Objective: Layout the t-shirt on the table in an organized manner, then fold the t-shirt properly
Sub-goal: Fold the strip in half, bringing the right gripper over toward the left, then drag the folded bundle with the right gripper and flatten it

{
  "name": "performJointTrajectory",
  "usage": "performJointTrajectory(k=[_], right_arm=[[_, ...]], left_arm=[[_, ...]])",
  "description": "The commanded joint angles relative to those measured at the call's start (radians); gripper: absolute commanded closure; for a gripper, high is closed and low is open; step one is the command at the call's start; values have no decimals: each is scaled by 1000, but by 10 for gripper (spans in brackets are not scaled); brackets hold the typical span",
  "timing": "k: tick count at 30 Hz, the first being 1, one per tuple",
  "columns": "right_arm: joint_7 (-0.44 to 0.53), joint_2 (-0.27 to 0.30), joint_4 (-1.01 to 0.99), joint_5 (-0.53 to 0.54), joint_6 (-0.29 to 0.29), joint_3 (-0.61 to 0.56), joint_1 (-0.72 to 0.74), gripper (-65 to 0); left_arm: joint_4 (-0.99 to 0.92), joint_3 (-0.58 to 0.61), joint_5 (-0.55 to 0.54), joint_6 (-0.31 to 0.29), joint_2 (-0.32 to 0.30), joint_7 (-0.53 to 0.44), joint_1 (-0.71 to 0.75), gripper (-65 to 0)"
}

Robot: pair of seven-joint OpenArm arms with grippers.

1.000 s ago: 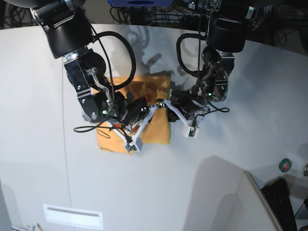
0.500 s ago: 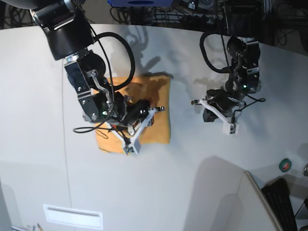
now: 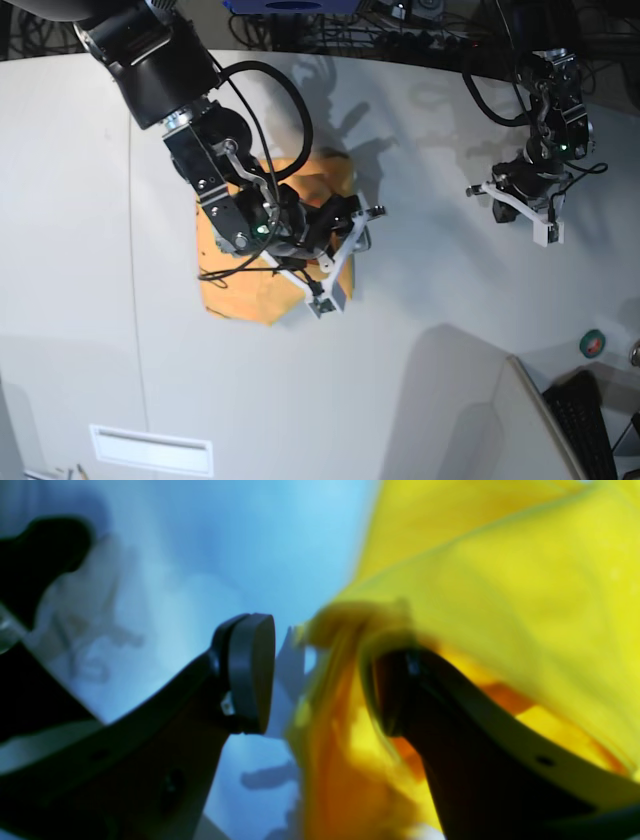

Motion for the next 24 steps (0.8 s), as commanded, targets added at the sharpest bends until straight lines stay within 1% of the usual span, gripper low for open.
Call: performJointTrajectory(k=[1, 3, 6, 7, 8, 9, 11, 12, 13, 15, 16, 17, 18, 20, 22, 24], right_arm=[[18, -13, 17, 8, 8, -20, 34, -300], [14, -26, 17, 8, 8, -63, 52, -300], [0, -26, 43, 8, 8, -126, 68, -297], [-20, -23, 72, 6, 8, -140, 68, -293], [-38, -12, 115, 6, 8, -148, 63, -272], [-51, 7, 158, 6, 8, -143, 58, -239], [-63, 60, 267, 5, 0, -123, 37, -129], [-57, 93, 317, 5, -23, -95, 22, -56], [-57, 123, 356, 5, -64, -49, 5, 0], [-57, 152, 380, 5, -136, 21, -28, 0], [-57, 165, 374, 5, -159, 53, -37, 0], [-57, 175, 360, 5, -166, 90, -41, 0], [-57, 185, 333, 5, -166, 113, -41, 0], [-57, 200, 262, 5, -166, 139, -40, 0], [-40, 200, 191, 5, -166, 139, -34, 0], [8, 200, 135, 5, -166, 133, -31, 0]], left_arm=[[16, -2, -11, -7, -9, -19, -12, 0], [16, -2, -11, -7, -9, -19, -13, 0], [13, -2, -11, -7, -9, -19, -18, 0], [13, -2, -11, -7, -9, -19, -18, 0], [13, -4, -11, -7, -9, -19, -20, 0], [13, -4, -11, -7, -11, -19, -20, 0], [13, -4, -11, -7, -32, -20, -15, 0], [13, -5, -13, -7, -38, -22, -13, 0], [13, -11, -13, -7, -43, -23, -12, 0], [12, -64, -13, -7, -49, -22, -3, 0], [12, -97, -13, -7, -49, -22, 3, 0], [12, -130, -13, -9, -48, -22, 5, 0], [12, -162, -13, -24, -48, -20, 6, 0], [3, -212, -13, -78, -49, -20, 8, 0], [-19, -257, -13, -113, -49, -20, 6, 0], [-39, -278, -13, -133, -52, -20, 5, 0]])
